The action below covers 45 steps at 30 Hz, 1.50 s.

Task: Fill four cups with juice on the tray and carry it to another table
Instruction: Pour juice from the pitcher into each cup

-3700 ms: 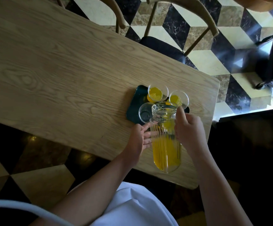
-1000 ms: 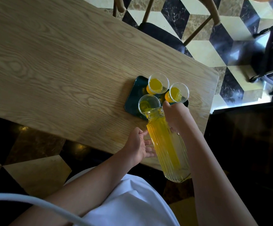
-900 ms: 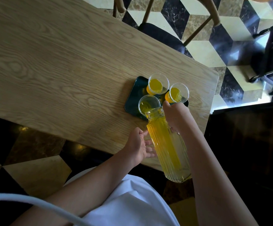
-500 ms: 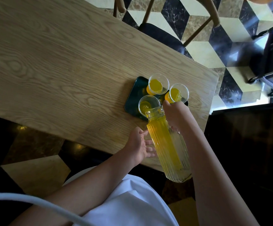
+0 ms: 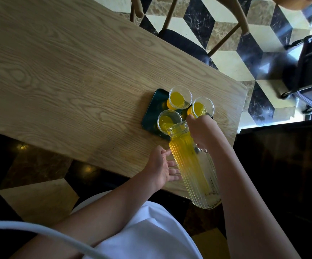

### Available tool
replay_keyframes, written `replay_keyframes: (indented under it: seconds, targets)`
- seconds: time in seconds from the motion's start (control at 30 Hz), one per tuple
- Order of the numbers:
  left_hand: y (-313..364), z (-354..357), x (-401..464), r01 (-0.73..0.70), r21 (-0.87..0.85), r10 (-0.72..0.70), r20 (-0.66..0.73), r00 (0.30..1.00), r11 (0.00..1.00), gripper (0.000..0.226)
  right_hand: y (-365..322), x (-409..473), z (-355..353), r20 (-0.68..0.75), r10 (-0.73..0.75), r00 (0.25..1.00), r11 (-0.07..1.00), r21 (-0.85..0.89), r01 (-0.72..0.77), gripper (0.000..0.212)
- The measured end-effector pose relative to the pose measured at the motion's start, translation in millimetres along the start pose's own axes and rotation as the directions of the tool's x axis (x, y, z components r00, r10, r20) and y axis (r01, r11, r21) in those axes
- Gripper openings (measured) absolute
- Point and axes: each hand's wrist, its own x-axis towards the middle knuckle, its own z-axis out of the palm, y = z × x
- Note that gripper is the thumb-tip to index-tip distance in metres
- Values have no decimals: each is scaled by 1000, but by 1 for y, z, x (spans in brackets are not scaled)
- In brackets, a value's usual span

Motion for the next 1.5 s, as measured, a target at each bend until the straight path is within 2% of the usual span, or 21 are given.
replay_keyframes:
  seconds: [0.23, 0.53, 1.33, 1.5]
  targets:
    - [0, 5, -5, -6, -9, 6, 22, 1000, 1000, 73, 0, 0, -5, -3, -9, 1000, 1000, -20, 9, 39]
    - [-2, 13, -7, -49, 2, 49, 28, 998, 999, 64, 0, -1, -15, -5, -25, 1000, 999, -28, 25, 38]
    - [-4, 19, -9, -61, -61, 66, 76, 995, 996, 73, -6, -5, -26, -18, -64, 998, 995, -77, 62, 39]
    - [-5, 20, -10, -80, -65, 84, 68, 994, 995, 69, -10, -1, -25, -40, -12, 999, 990, -143, 6, 45]
